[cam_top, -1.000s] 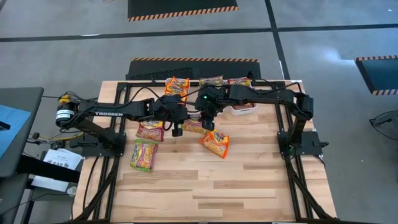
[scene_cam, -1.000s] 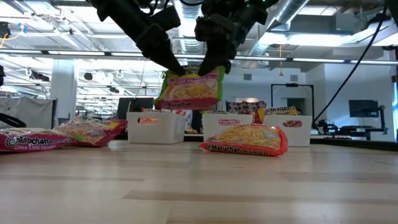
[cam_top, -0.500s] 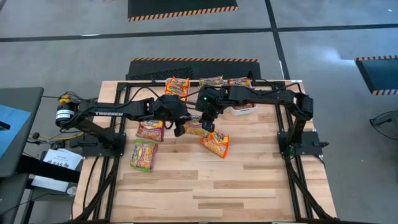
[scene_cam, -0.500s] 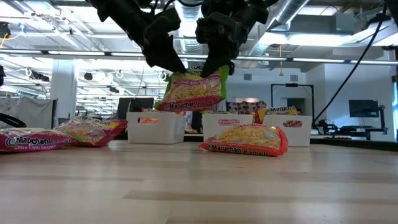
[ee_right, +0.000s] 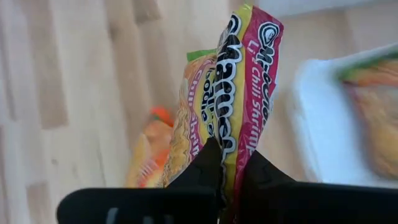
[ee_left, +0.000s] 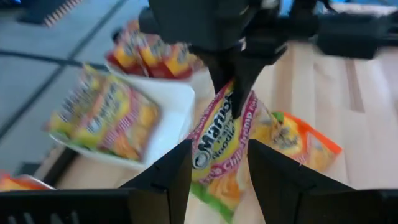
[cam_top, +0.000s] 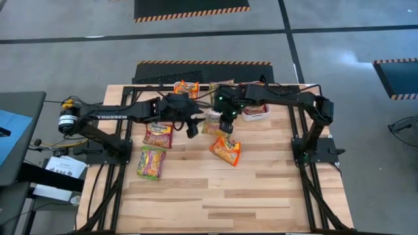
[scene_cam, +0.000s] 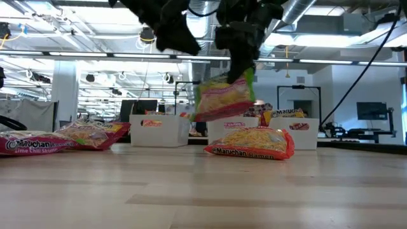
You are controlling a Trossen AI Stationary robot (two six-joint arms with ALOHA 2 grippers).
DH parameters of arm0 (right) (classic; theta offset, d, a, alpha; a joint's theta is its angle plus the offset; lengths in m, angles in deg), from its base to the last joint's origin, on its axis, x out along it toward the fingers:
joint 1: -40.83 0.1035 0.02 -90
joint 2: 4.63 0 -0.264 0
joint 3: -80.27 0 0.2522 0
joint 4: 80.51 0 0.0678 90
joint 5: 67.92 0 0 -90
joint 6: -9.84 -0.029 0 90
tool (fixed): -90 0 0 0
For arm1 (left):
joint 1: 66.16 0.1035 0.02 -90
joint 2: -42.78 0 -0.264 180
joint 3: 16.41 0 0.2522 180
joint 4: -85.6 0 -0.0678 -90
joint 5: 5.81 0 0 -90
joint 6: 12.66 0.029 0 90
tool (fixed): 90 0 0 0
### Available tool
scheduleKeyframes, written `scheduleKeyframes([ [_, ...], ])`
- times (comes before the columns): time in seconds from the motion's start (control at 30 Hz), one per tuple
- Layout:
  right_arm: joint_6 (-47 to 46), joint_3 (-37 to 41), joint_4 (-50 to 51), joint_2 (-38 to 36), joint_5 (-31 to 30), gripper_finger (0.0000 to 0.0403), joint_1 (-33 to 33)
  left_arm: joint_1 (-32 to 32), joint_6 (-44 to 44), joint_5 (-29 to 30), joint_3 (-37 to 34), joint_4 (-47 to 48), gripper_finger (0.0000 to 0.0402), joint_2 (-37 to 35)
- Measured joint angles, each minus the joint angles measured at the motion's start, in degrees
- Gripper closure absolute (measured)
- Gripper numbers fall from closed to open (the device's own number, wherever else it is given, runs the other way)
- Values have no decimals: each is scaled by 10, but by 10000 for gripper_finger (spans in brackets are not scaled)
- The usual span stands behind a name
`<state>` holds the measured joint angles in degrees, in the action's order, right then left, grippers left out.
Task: Sort Maruchan noodles
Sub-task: Put the green noodle pack into the center white bin
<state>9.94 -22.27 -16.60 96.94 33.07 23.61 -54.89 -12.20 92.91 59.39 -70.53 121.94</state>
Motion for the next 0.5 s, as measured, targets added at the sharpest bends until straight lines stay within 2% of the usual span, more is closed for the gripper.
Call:
scheduleKeyframes([
  [0.23,51,-2,-7,-40,-47,375,-49,4,37,49,65,19,259,0],
  [0.5,154,-2,-42,-49,-69,374,-121,29,39,55,108,43,260,0],
])
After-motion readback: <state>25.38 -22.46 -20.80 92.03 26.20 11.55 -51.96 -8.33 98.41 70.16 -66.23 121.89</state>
